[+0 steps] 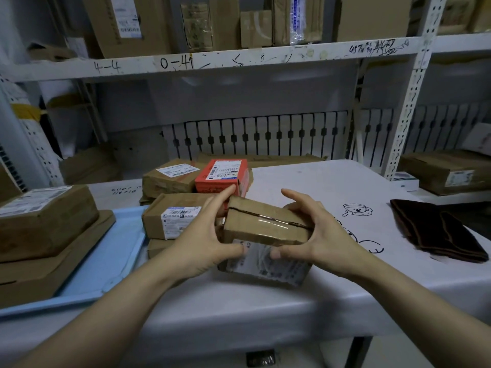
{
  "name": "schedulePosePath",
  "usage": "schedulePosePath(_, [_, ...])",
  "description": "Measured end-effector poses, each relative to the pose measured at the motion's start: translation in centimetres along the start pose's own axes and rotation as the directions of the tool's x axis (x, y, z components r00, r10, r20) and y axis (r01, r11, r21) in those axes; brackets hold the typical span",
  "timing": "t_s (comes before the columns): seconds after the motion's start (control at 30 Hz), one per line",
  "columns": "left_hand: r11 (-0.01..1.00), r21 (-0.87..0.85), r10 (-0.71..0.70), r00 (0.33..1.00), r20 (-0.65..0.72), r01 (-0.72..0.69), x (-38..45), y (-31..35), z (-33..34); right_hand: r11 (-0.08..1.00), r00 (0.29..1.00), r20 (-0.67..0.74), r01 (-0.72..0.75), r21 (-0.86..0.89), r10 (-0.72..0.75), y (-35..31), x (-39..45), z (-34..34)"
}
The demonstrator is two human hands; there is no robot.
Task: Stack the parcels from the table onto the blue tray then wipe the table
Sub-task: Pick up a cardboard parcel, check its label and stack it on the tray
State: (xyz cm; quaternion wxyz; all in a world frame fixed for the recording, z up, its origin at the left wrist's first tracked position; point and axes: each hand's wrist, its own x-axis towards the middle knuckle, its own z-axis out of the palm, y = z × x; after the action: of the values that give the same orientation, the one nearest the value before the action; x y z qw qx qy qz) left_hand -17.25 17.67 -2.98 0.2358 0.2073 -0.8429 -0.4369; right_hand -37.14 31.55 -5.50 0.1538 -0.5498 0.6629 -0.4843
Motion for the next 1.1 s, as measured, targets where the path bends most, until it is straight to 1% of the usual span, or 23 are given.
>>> schedulePosePath(0.1, [1.000,-0.008,-0.017,1.000,-0.003,0.017,-0.1,-0.2,-0.1,0.999,1.000,0.000,0.020,0.046,-0.020,0.0,-0.2,-0.1])
schedulePosePath(0.17, [0.999,-0.031,-0.028,0.999,-0.017,0.027,-0.2,-0.4,-0.2,0.995,1.000,-0.005,0.004,0.099,-0.003,0.0,-0.3,-0.2])
schedulePosePath(0.3, [0.982,-0.168,-0.094,0.995,-0.030,0.088,-0.4,-0.7,-0.8,0.984,0.998,-0.006,-0.054,0.169,0.056,0.5,-0.6,-0.6])
schedulePosePath(0.4, [0.971,-0.222,-0.102,0.993,-0.053,0.088,-0.4,-1.1,-0.9,0.974,0.998,0.032,-0.064,0.215,0.059,0.7,-0.8,-0.5])
schedulePosePath(0.67, [0.964,-0.253,-0.095,0.994,-0.046,0.080,-0.4,-1.8,-0.4,0.961,0.998,0.000,-0.059,0.269,0.061,1.2,-0.3,-0.4])
schedulePosePath(0.77, [0.983,-0.168,-0.087,0.995,-0.048,0.078,-0.4,-1.9,-0.4,0.963,0.999,-0.021,-0.034,0.266,0.041,1.2,-0.3,-0.4])
schedulePosePath(0.87, [0.998,0.011,-0.055,0.997,-0.049,0.055,-0.5,-1.7,-0.5,0.962,0.999,-0.032,-0.022,0.271,0.032,1.1,-0.3,-0.4])
schedulePosePath(0.93, [0.993,0.118,-0.014,0.999,-0.042,0.019,-0.4,-1.3,-0.3,0.967,0.999,-0.027,-0.017,0.255,0.024,0.8,-0.3,-0.3])
schedulePosePath(1.1, [0.948,0.313,0.078,0.996,-0.049,-0.059,-0.1,-0.8,0.2,0.963,1.000,-0.022,0.014,0.268,-0.008,-0.1,-0.1,-0.2])
